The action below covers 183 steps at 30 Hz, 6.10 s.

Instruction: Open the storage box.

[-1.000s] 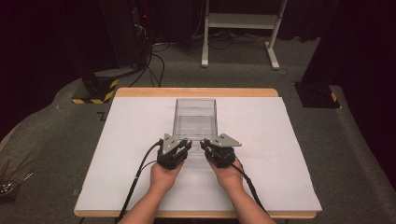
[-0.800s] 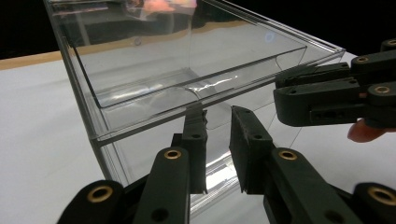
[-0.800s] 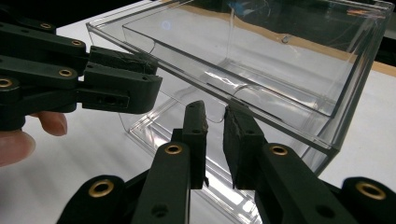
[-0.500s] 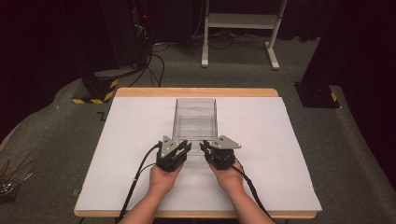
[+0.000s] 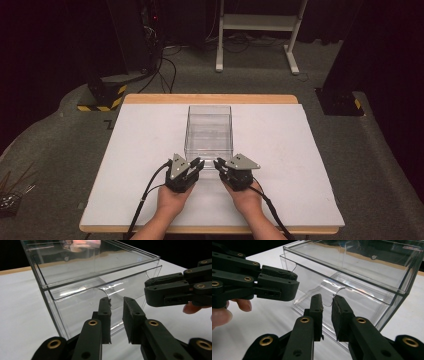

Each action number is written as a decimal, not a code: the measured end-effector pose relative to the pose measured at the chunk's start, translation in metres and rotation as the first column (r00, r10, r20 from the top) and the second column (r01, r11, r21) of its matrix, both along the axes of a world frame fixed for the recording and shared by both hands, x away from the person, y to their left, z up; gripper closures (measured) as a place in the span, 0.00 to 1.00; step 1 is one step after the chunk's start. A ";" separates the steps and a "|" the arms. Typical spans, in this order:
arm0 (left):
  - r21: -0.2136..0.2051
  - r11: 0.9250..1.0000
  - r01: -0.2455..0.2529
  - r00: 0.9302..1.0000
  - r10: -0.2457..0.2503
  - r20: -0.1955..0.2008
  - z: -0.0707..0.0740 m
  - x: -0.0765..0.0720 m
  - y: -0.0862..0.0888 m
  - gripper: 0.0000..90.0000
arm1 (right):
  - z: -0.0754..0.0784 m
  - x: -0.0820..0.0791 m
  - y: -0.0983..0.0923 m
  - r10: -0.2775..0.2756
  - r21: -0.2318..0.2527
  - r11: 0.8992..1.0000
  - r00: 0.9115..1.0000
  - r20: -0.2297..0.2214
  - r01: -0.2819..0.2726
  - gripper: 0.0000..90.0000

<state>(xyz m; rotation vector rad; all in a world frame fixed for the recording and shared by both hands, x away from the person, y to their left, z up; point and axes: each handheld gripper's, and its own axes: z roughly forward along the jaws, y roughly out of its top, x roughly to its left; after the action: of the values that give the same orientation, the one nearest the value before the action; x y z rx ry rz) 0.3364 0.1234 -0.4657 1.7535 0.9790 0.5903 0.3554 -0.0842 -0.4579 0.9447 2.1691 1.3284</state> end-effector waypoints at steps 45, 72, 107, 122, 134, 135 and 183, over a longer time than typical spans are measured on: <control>-0.005 0.998 0.069 0.998 -0.069 -0.011 -0.003 -0.068 0.006 0.88 | -0.009 -0.068 -0.013 0.066 0.003 0.998 0.997 0.030 -0.066 0.84; 0.000 0.997 -0.076 0.996 0.076 0.038 0.020 -0.060 0.069 0.86 | 0.010 -0.067 -0.066 -0.065 0.057 0.996 0.995 0.072 0.061 0.83; 0.051 0.987 -0.152 0.985 0.155 -0.070 -0.016 0.011 0.033 1.00 | -0.011 0.011 -0.035 -0.163 0.001 0.987 0.985 -0.057 0.164 1.00; 0.064 0.992 -0.107 0.989 0.113 -0.098 -0.014 -0.010 0.038 1.00 | -0.013 -0.013 -0.039 -0.117 -0.008 0.993 0.992 -0.045 0.117 1.00; 0.058 0.995 -0.083 0.991 0.089 -0.104 -0.014 -0.031 0.039 1.00 | -0.013 -0.033 -0.043 -0.093 -0.009 0.996 0.995 -0.045 0.093 1.00; 0.054 0.995 -0.083 0.991 0.088 -0.104 -0.014 -0.033 0.039 1.00 | -0.013 -0.033 -0.043 -0.091 -0.010 0.996 0.995 -0.044 0.091 1.00; 0.232 0.930 -0.284 0.935 0.322 -0.147 -0.028 -0.006 0.161 0.60 | -0.031 -0.002 -0.154 -0.293 -0.103 0.954 0.945 -0.142 0.281 0.67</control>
<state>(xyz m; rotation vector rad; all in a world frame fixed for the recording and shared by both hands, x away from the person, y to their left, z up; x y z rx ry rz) 0.3307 0.2842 -0.4932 1.8783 1.3769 0.7603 0.3531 -0.2378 -0.4892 1.3130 2.0788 1.0501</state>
